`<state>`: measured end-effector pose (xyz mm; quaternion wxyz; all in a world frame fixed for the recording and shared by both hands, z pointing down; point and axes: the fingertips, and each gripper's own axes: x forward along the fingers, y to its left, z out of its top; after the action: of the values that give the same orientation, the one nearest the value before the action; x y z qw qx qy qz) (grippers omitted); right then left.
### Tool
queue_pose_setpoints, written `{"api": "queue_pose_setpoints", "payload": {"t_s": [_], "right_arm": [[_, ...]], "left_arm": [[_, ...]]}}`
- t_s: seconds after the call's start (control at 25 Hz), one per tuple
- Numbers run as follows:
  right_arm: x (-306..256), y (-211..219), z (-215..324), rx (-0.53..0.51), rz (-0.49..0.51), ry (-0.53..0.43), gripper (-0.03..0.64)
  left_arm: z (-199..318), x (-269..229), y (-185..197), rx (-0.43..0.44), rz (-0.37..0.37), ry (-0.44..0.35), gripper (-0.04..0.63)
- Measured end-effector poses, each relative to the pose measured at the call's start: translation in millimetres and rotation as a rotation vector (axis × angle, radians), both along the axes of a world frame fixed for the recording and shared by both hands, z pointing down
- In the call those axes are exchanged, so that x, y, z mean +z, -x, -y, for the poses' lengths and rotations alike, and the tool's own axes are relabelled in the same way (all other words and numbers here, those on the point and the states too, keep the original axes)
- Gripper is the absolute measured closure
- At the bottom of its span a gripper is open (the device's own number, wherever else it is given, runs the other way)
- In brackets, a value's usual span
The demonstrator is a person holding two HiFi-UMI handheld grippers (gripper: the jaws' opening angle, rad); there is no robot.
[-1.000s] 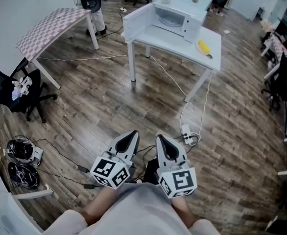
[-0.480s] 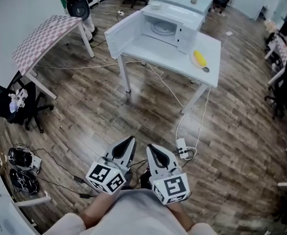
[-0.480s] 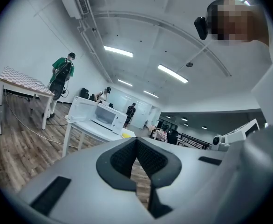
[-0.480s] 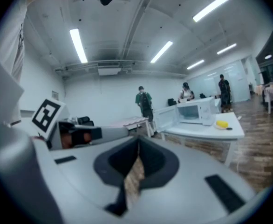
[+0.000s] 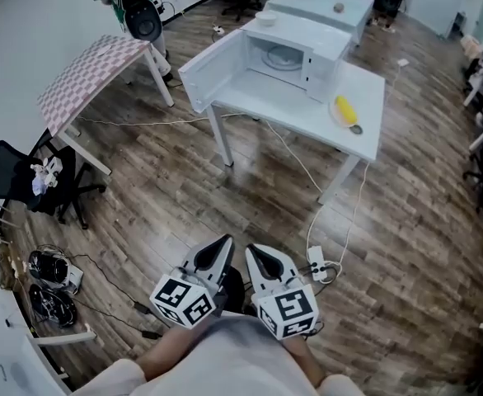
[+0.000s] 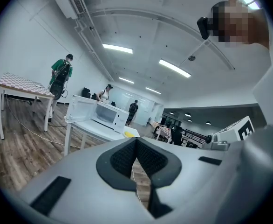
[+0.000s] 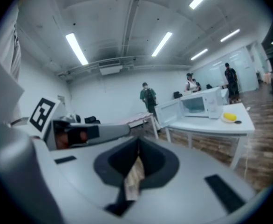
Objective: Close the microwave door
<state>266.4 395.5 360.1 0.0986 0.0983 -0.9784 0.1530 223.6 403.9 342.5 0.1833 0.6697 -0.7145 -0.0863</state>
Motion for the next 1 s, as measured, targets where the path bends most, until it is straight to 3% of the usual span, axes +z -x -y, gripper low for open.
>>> {"api": "queue_pose_setpoints", "payload": {"t_s": [0.44, 0.68, 1.0], "right_arm": [[6.0, 34.6, 50.1, -0.017, -0.005, -0.028, 0.594], [2.7, 69.8, 86.6, -0.008, -0.014, -0.031, 0.594], [4.9, 148.7, 133.3, -0.017, -0.070, -0.043, 0.594]], "left_arm": [[57.3, 12.2, 28.5, 0.040, 0.007, 0.007, 0.577], [92.9, 9.7, 73.1, 0.040, -0.025, -0.010, 0.577], [134.4, 11.6, 152.8, 0.050, -0.080, -0.003, 0.577]]}}
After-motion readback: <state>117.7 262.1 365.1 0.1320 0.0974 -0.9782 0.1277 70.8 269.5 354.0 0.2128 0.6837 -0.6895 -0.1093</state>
